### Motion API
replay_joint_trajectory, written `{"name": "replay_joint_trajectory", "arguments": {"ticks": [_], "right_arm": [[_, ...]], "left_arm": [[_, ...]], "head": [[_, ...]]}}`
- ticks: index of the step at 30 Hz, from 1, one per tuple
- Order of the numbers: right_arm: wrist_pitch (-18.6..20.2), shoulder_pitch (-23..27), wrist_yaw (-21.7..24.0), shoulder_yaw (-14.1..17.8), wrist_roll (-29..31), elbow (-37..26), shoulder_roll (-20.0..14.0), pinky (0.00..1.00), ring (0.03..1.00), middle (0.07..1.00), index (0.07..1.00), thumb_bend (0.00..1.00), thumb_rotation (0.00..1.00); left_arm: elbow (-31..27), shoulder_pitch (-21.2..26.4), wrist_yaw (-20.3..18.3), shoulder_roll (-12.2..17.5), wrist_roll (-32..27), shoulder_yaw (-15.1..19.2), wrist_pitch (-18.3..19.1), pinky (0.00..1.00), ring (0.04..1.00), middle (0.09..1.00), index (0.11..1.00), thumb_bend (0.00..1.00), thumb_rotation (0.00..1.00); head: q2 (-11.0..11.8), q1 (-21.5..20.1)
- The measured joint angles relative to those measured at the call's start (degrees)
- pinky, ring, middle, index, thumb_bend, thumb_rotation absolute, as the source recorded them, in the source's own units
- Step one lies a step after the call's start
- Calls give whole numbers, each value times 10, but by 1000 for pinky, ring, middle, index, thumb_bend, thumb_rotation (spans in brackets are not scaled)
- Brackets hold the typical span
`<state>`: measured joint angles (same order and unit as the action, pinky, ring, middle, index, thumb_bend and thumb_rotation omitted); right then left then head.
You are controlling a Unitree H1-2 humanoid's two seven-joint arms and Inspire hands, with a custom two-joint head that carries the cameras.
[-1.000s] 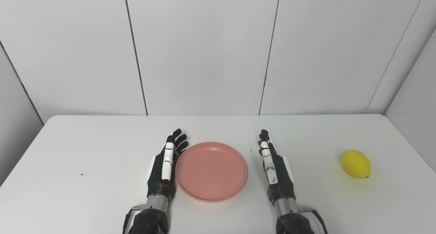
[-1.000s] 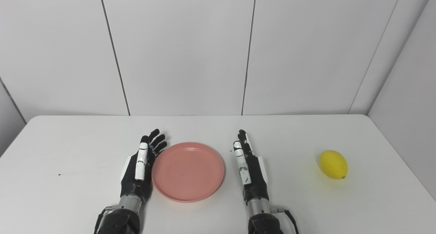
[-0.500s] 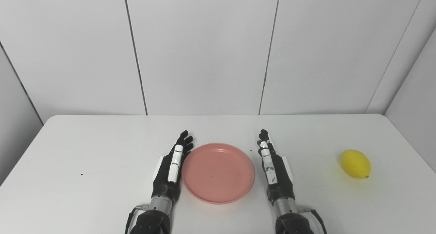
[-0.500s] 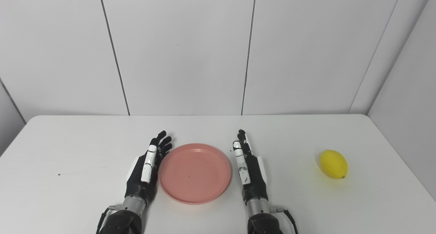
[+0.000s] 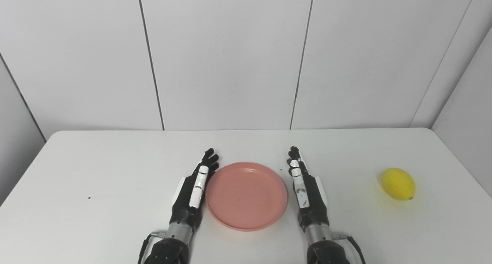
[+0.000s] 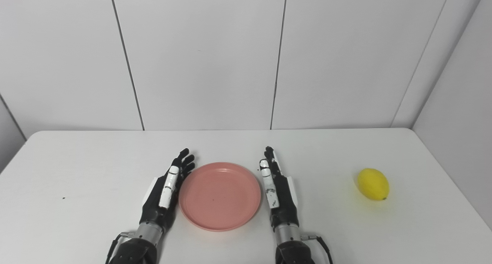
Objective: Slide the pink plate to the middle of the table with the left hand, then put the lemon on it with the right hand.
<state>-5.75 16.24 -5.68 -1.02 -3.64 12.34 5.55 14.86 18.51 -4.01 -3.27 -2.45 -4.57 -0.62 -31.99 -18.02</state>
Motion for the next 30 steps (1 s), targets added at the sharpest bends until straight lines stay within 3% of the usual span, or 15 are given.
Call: {"name": "replay_joint_trajectory", "arguments": {"ticks": [5,10,20,30], "right_arm": [[-3,0,-64,2,-77,-3,-2,945,959,945,943,661,1000],[-2,1,-93,2,-146,-34,-31,888,943,954,959,628,791],[15,-1,-147,27,-210,-55,-51,869,920,947,965,681,622],[102,-1,-174,55,-286,-112,-78,838,910,939,936,749,474]], "left_arm": [[19,5,22,-6,13,11,-25,903,896,896,885,554,1000],[34,15,35,0,25,19,-38,907,898,903,894,555,1000],[38,19,20,5,-3,33,-42,971,954,956,950,518,1000],[46,24,-2,20,-17,32,-51,1000,990,984,988,511,1000]], "head": [[4,-18],[6,-37],[9,-56],[12,-92]]}}
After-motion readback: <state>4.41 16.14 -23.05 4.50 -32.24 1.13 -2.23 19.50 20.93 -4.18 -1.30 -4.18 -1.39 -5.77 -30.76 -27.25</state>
